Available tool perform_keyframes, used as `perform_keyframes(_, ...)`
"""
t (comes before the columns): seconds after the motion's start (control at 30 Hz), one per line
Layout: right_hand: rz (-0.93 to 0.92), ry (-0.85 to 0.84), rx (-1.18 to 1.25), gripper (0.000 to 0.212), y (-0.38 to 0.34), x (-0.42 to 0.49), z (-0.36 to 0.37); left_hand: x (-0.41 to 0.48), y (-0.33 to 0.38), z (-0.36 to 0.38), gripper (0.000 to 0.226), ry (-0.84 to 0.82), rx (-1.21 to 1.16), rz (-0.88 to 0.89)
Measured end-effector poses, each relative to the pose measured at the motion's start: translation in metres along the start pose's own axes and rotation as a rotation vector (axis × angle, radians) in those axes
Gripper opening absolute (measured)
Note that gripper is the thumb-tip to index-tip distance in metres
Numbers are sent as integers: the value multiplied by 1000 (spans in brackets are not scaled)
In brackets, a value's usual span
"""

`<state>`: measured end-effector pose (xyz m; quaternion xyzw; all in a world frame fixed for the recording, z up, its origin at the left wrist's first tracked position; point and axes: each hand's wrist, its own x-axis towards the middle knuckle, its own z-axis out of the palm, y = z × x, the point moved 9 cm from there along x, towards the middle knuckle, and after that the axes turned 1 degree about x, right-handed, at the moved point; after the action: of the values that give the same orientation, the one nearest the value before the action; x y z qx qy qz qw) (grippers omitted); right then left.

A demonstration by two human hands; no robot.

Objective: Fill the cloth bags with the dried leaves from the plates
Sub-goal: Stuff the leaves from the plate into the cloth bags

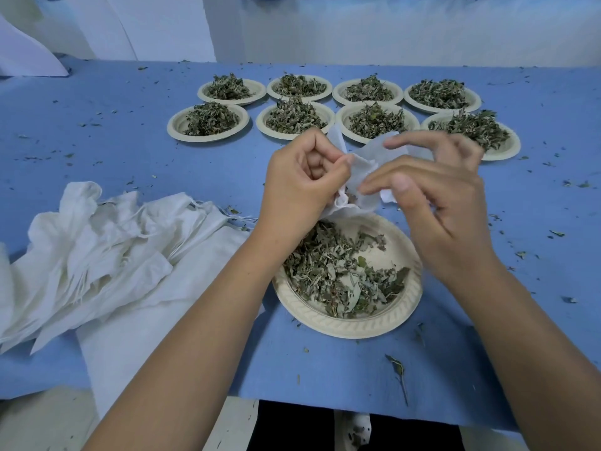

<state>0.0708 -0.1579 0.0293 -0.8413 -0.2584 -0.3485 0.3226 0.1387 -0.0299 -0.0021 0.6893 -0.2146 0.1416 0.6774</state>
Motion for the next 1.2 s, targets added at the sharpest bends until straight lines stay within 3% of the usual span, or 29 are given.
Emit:
perform_keyframes(0.07, -31, -82, -22, 40, -7, -2, 12, -1, 1, 1, 24, -10, -16, 9)
perform_keyframes(0.17, 20, -348, -96, 37, -4, -8, 45, -3, 4, 7, 24, -59, -27, 20)
perform_keyframes(0.23, 68, -401, -55, 31, 1, -9, 49, -3, 3, 8, 26, -63, -23, 10)
perform_keyframes(0.3, 118, -274, 60, 34, 4, -4, 34, -1, 2, 3, 25, -19, -29, -1)
perform_keyframes(0.4, 168, 66, 217, 46, 14, -2, 0, 1, 2, -16, 23, 126, -30, -9)
perform_keyframes(0.47, 226, 73, 324, 45, 17, -4, -1, 1, 1, -32, 24, 249, -77, -32)
perform_keyframes(0.5, 264, -22, 359, 43, 18, -4, 9, 1, 0, -38, 26, 302, -111, -51)
perform_keyframes(0.57, 308, -371, 268, 32, 14, -13, 46, 2, -1, -46, 29, 380, -150, -74)
perform_keyframes(0.63, 216, -671, 120, 28, 5, -29, 77, 2, 0, -47, 30, 396, -150, -72)
perform_keyframes(0.7, 144, -774, 94, 36, 1, -37, 90, 2, 1, -43, 29, 363, -145, -61)
perform_keyframes(0.87, 181, -708, 144, 19, 8, -27, 77, 1, 2, -38, 28, 324, -121, -51)
perform_keyframes(1.03, 170, -718, 95, 37, 9, -28, 78, 1, 4, -40, 28, 339, -108, -40)
perform_keyframes(1.2, 202, -631, 115, 16, 11, -20, 70, 1, 4, -43, 28, 362, -102, -32)
